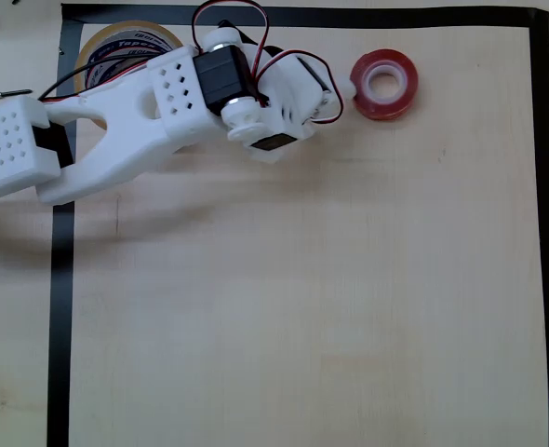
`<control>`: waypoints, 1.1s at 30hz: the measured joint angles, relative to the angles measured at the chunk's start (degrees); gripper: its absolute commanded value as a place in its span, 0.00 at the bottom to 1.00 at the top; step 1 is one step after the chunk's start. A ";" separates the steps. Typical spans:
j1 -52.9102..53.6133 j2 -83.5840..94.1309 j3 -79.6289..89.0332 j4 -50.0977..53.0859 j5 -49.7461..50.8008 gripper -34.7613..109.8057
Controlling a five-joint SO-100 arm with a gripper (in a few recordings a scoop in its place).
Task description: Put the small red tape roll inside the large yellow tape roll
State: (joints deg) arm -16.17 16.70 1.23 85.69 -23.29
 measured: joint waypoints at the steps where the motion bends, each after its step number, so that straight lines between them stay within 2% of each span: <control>1: 0.00 0.09 0.00 0.70 0.26 0.39; 8: 0.70 0.09 -0.18 5.27 -0.70 0.39; 17: 0.88 -2.81 -6.15 6.33 -1.76 0.40; 33: 0.26 -4.31 -7.38 -4.04 -3.25 0.40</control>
State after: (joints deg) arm -15.91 12.39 -6.15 81.65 -26.54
